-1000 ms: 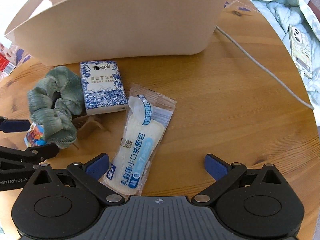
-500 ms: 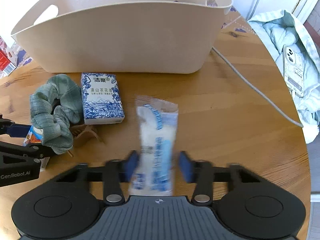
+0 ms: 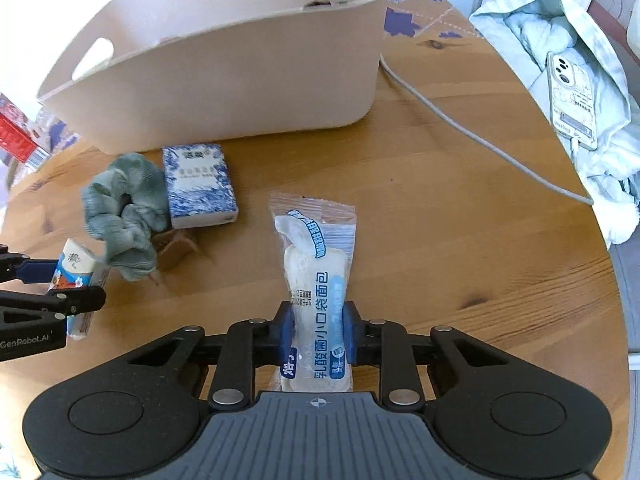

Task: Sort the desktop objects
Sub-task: 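Grasp the cartoon tissue pack with the left tool while the right tool grasps the bread bun, then carry both items into the beige basket and open both tools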

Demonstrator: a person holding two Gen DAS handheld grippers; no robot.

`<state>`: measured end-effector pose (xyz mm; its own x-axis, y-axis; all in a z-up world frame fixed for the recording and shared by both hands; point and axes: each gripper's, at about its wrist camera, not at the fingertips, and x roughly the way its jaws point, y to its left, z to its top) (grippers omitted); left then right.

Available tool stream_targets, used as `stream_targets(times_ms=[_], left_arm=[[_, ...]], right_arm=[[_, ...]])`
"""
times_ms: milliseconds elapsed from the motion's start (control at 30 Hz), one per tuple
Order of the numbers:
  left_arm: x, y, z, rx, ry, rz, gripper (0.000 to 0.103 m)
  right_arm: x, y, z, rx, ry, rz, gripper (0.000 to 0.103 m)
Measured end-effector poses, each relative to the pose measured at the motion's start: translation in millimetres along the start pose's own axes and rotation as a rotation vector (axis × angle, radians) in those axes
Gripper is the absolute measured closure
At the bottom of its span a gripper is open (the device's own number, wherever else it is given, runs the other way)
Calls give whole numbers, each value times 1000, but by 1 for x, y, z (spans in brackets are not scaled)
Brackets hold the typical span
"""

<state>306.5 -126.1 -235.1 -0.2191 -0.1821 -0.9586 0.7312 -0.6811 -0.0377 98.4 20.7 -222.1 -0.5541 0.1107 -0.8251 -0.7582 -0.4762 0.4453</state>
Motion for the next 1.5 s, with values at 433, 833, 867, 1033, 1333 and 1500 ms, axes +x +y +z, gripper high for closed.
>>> stream_targets(times_ms=[433,833,867,1033,1333,1500], left_arm=[[-62,9,9,59,-101,36,57],[-123,21,45,38,-223,65,57],[-127,21,49,28,-230,71,57],[-143,22,74,22,-279,89,57],[-131,32,132,-50,-337,149,57],[-109,39,154,-117,-376,184,57]], right_arm=[[-62,-16,28,-24,-120,55,80],[-131,-18,70,-92,-299,76,80],[-135,-17,75,-98,-312,79,80],[-148,-11,96,-161,-364,56,80],[-140,2,144,-209,-433,29,80],[-120,7,169,-182,-436,27,80]])
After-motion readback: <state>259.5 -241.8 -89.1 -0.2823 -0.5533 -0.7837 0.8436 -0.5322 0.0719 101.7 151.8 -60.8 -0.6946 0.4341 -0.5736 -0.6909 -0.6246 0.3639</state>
